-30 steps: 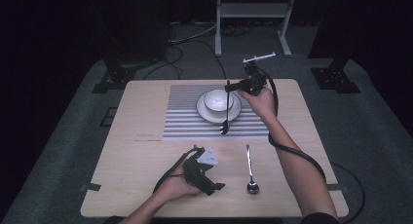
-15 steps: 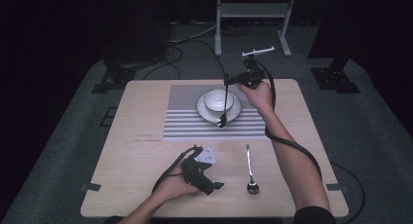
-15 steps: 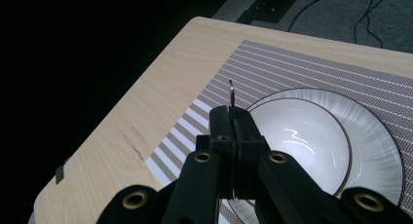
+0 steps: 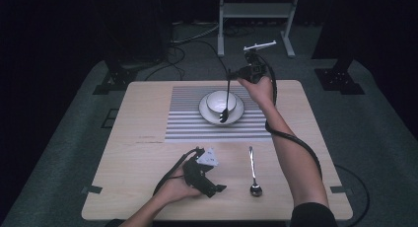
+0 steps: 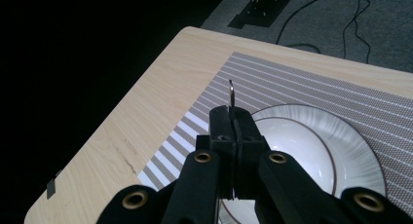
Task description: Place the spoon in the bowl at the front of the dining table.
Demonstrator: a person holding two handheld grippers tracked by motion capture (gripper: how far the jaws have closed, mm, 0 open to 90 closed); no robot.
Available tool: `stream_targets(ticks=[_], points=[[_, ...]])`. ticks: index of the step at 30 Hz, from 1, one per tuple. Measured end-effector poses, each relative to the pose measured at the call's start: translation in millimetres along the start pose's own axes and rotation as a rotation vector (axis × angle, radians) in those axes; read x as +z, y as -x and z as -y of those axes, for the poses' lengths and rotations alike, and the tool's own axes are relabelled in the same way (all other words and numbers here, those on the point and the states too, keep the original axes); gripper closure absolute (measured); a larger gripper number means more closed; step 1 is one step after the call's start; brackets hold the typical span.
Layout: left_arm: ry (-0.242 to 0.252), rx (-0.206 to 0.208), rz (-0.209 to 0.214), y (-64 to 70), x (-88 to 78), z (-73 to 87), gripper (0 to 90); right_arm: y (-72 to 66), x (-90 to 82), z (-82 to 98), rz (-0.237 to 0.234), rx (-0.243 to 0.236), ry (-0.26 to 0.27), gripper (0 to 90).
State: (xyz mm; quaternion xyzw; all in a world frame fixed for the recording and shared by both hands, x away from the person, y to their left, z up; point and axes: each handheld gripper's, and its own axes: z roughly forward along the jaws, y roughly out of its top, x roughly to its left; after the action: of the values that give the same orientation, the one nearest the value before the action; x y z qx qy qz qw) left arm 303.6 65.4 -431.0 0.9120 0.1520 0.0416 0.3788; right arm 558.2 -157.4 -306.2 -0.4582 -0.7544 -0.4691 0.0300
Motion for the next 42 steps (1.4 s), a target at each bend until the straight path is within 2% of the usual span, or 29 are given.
stream_targets(ticks=[13, 20, 27, 35, 39, 42], points=[[0.005, 0.004, -0.008, 0.6, -4.6, 0.8, 8.4, 3.0, 3.7, -17.4, 0.03, 0.01, 0.027, 88.8], [-0.001, 0.009, -0.01, 1.2, -3.8, 1.1, 8.5, 12.1, 12.2, -26.6, 0.067, 0.043, 0.046, 88.8], [0.002, 0.01, -0.008, 2.4, -4.4, 1.3, 8.5, 18.2, 22.3, -25.4, 0.109, 0.059, 0.051, 88.8], [-0.01, 0.017, -0.003, 4.2, -1.3, 2.1, 8.6, 25.7, 24.4, -20.8, 0.146, 0.078, 0.091, 88.7], [-0.011, 0.017, -0.002, 4.9, -0.4, 2.4, 8.6, 29.4, 28.0, -16.1, 0.16, 0.081, 0.1, 88.5], [-0.014, 0.023, 0.0, 5.3, -0.2, 3.1, 8.6, 30.8, 30.4, -12.6, 0.191, 0.072, 0.106, 88.5]])
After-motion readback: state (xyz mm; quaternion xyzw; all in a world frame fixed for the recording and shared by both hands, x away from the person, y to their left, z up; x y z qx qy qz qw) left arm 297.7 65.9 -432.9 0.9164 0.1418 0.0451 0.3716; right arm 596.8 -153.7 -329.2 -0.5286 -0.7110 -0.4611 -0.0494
